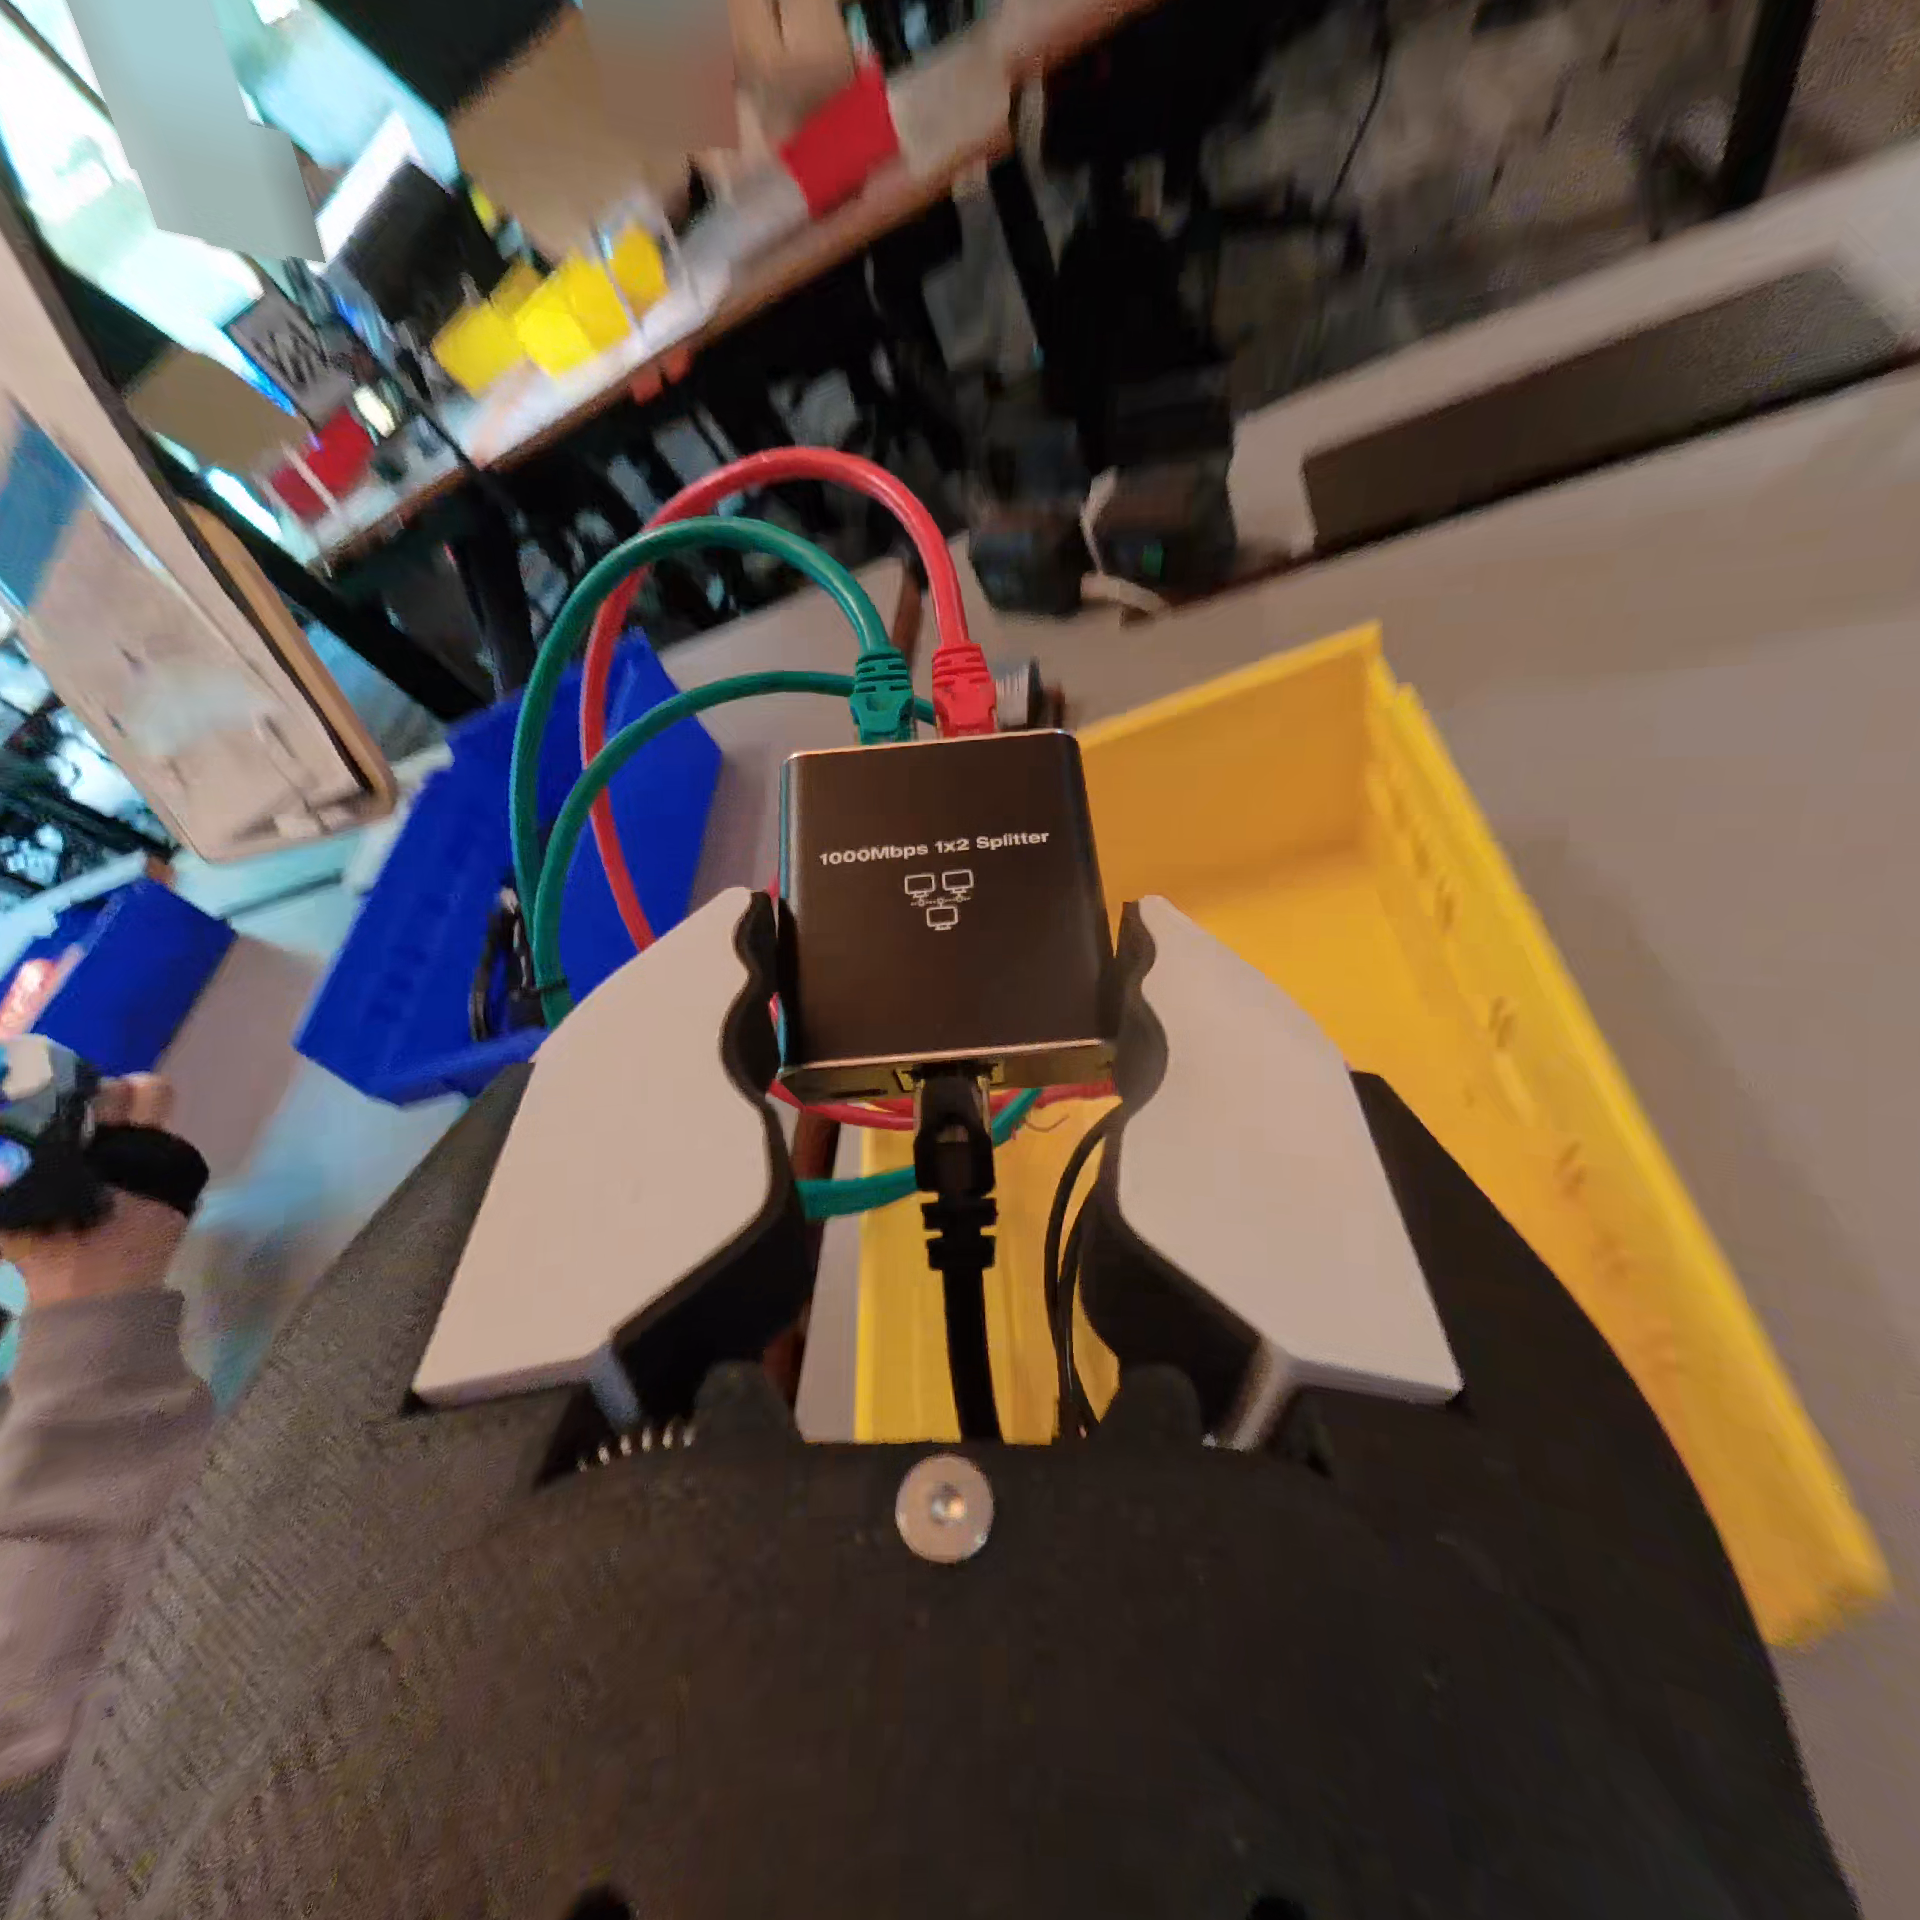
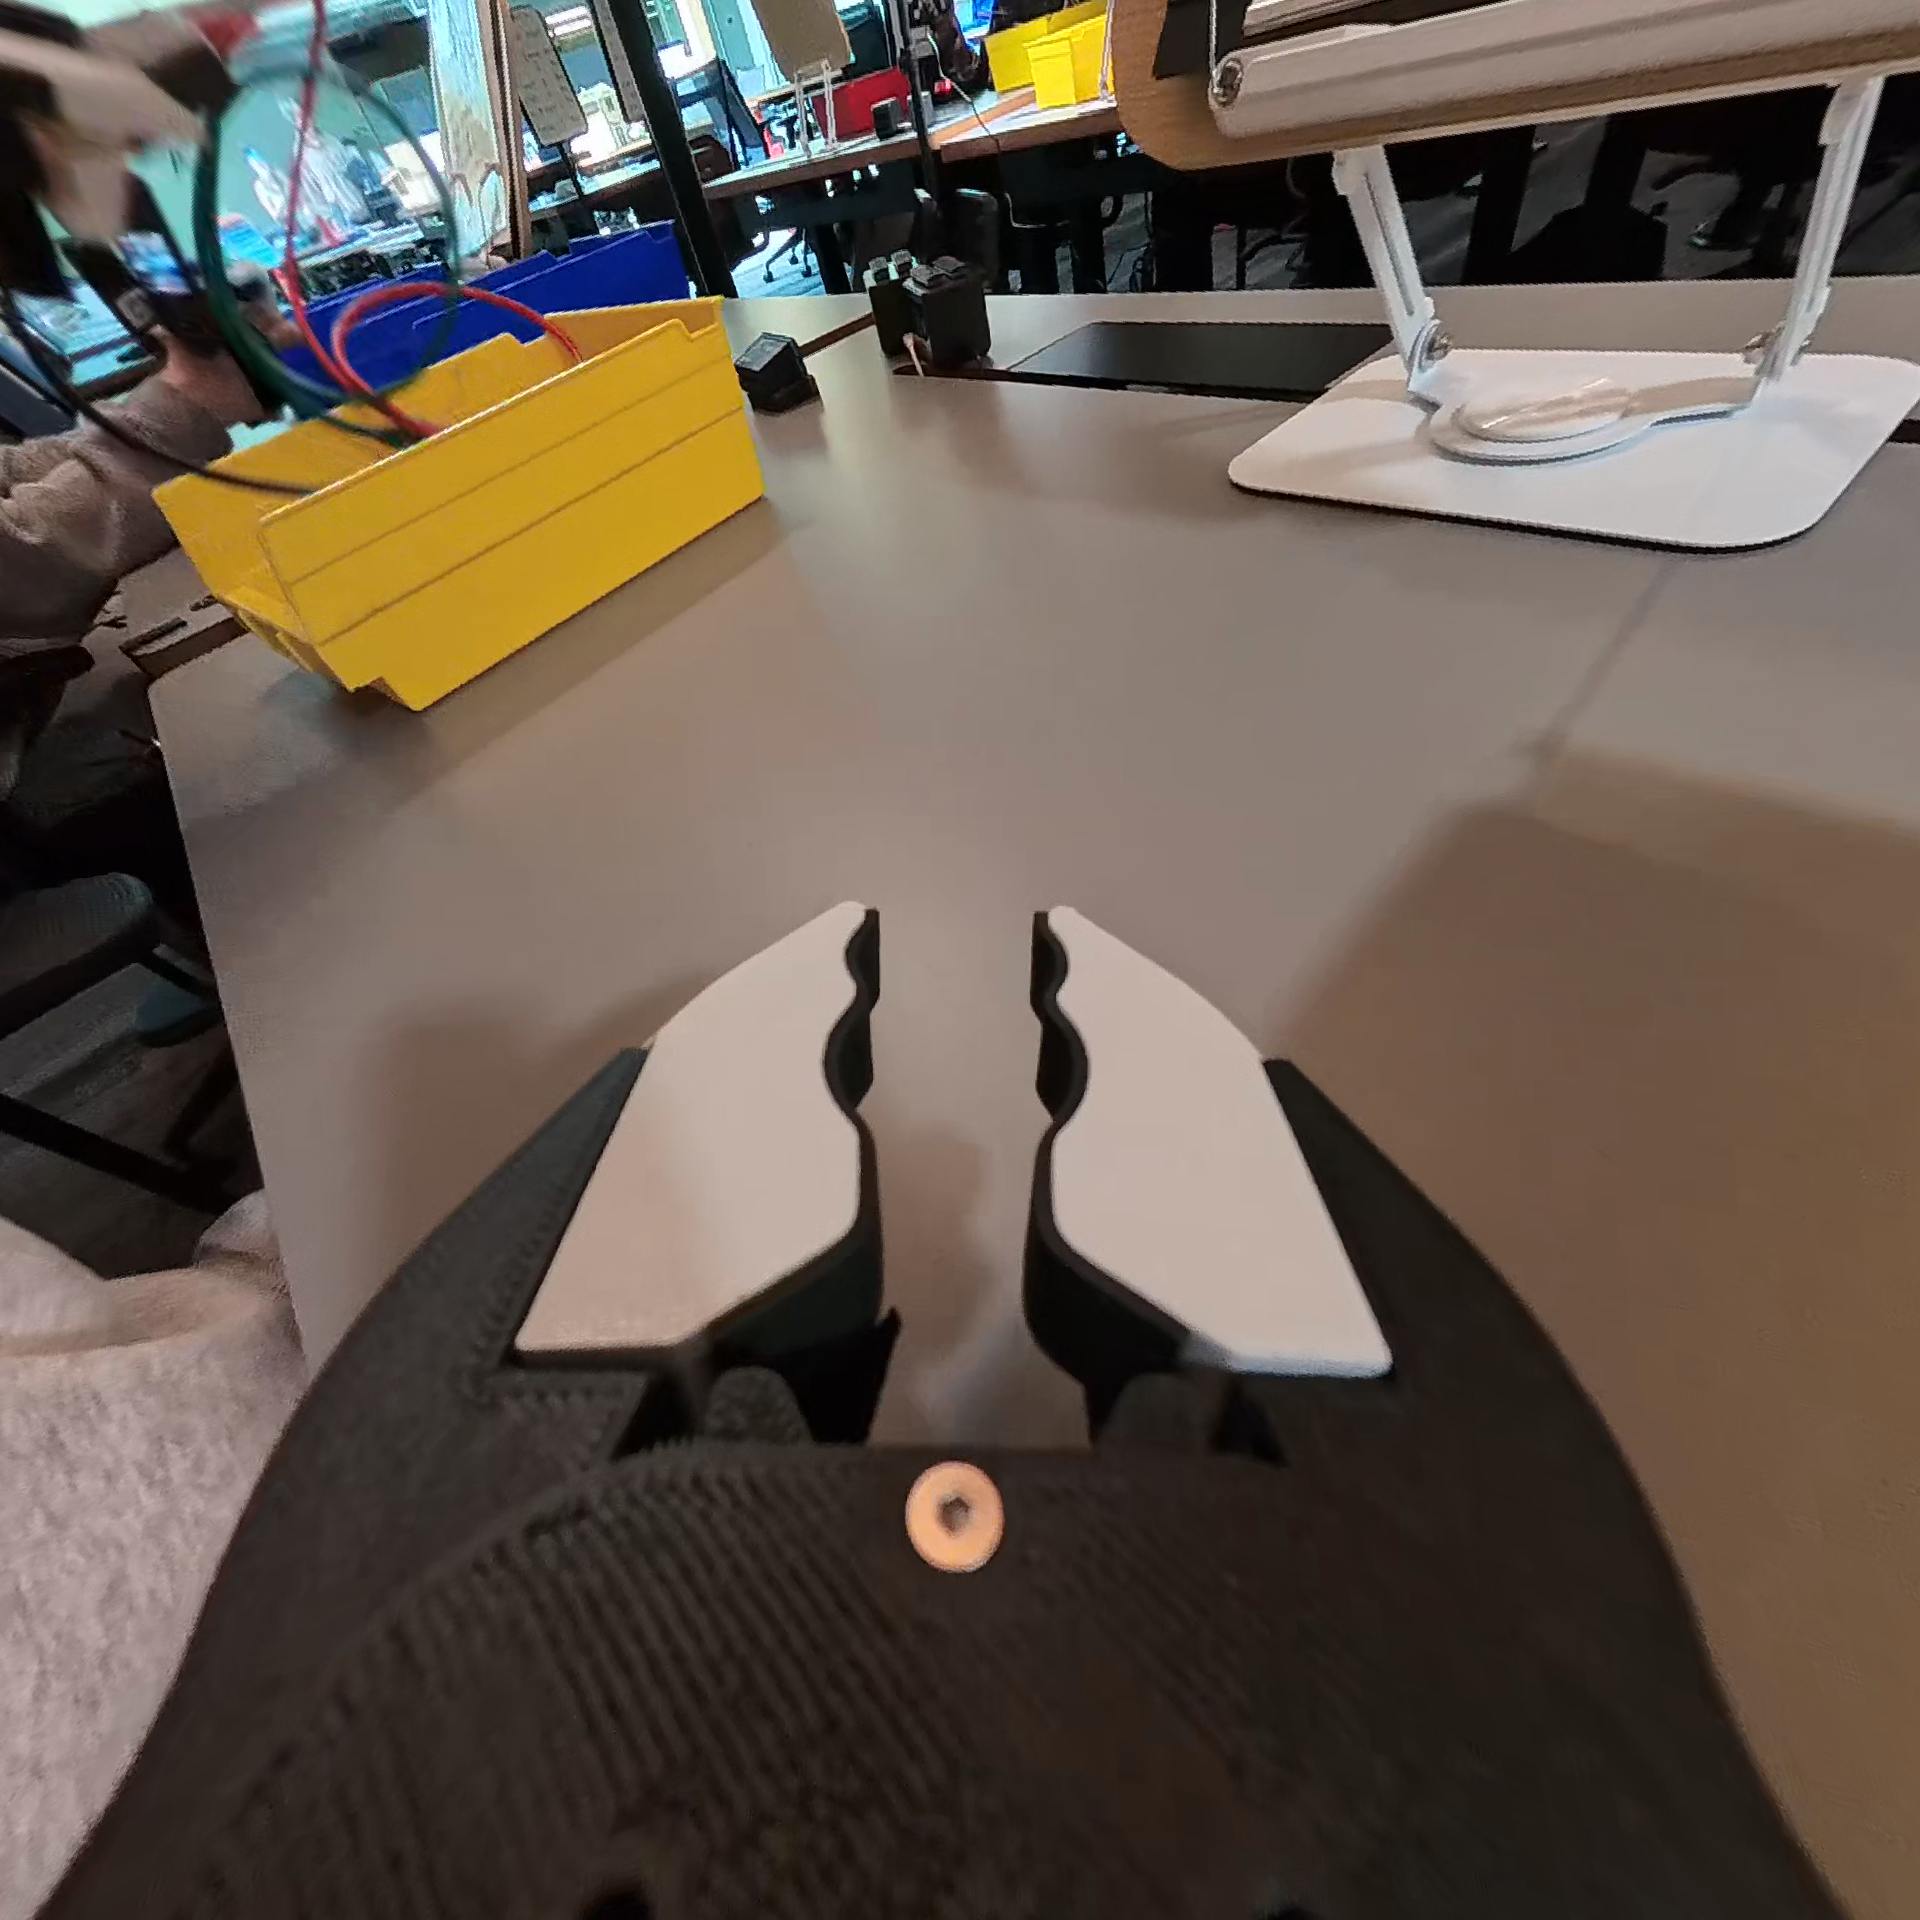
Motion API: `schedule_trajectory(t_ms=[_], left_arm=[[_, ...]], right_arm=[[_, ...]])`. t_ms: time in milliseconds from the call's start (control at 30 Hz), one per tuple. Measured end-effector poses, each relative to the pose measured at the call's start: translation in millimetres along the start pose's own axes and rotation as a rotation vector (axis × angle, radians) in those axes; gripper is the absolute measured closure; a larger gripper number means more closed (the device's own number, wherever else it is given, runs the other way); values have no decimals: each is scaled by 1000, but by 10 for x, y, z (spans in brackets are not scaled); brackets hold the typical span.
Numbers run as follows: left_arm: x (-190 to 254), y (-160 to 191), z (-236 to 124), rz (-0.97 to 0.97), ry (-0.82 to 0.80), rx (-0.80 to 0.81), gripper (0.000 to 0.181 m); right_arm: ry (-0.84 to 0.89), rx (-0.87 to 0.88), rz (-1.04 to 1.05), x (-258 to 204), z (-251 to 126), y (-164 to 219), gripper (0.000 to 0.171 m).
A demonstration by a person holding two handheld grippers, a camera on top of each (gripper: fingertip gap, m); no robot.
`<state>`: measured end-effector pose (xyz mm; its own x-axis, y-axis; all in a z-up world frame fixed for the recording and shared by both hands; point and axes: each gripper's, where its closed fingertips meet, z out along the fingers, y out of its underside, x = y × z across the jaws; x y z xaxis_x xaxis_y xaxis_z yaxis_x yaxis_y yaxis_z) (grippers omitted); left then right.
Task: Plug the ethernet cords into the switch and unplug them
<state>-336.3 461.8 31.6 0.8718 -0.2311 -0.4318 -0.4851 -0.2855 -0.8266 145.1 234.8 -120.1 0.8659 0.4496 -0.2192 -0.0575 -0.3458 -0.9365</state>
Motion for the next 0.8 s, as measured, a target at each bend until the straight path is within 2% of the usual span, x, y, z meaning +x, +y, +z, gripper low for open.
schedule_trajectory(t_ms=[100, 233, 333, 433, 533, 633, 800], left_arm=[[-40, -631, -447, 24, 9, 151, 119], [118, -1371, -1049, 100, 13, 349, 119], [446, -1791, -1421, 152, 77, 469, 119], [1007, -1999, -1630, 176, 264, 525, 118], [1702, -1976, -1704, 203, 454, 516, 118], [2463, -1780, -1628, 257, 585, 492, 119], [3753, -1068, -1344, 294, 797, 400, 119]], right_arm=[[11, 11, -3, -6, -78, -8, 144], [12, 41, 12, -13, -165, -48, 144], [-1, 69, 38, -25, -213, -89, 145], [-17, 94, 65, -42, -249, -123, 145], [-29, 118, 88, -50, -292, -157, 145], [-40, 140, 114, -59, -324, -189, 146], [-90, 154, 97, -168, -335, -213, 144]])
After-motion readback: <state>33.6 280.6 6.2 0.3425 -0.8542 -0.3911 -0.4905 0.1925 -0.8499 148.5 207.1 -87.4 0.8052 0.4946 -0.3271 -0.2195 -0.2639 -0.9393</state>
